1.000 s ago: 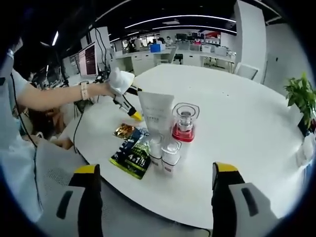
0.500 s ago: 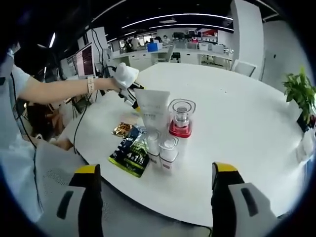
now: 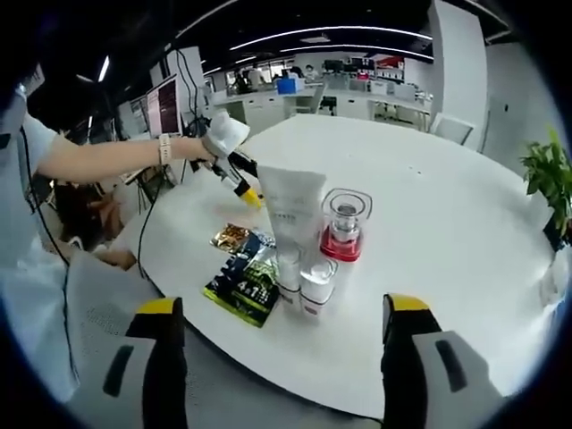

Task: Arrange the skincare products in the storage area until every visible bottle or jar stands upright without overlapping.

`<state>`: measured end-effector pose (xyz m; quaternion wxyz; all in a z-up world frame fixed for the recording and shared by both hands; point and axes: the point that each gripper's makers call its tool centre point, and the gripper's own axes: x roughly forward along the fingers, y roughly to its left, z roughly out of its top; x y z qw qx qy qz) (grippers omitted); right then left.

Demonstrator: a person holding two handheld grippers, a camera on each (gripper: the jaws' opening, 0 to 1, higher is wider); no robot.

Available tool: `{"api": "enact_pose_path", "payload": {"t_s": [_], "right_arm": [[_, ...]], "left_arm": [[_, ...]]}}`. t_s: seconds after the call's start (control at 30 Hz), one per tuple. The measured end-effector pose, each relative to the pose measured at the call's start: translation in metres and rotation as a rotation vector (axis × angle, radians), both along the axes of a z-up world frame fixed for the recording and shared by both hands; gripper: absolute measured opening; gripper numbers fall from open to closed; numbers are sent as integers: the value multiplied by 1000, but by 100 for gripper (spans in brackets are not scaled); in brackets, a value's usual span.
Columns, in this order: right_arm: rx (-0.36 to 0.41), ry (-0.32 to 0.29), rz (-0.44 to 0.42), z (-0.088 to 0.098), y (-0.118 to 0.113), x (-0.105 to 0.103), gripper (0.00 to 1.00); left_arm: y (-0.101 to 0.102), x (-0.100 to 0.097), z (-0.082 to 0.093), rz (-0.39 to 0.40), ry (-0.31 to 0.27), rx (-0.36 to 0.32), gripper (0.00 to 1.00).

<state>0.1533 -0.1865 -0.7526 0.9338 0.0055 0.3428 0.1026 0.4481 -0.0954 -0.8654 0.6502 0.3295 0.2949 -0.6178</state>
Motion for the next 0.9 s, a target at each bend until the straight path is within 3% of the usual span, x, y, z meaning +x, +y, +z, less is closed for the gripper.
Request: {"api": "enact_pose_path", "payload": {"t_s": [0.1,0.2,0.3,0.4,0.57,0.9], "right_arm": [[-1,5,0,-1,0,-1,92],[2,2,-10,-1,-1,-3,92],[1,4,-25,-1,-5,-6,92],[0,9,-36,-2,-7,-9,92],[3,14,-37,-4,-6,-10,92],[0,3,-15,-1,0,-6,91]], "left_arm": [[-7,-8,-6,-18,54,13,50],[-2,-18,-15,-24,122,74,51],[-1,-15,-19,-9,125,86,54],[4,-17,-18,18,174,92,55],[13,-15,-17,5,162,116,54],[53,-23,-17,-3,159,185,53]]}}
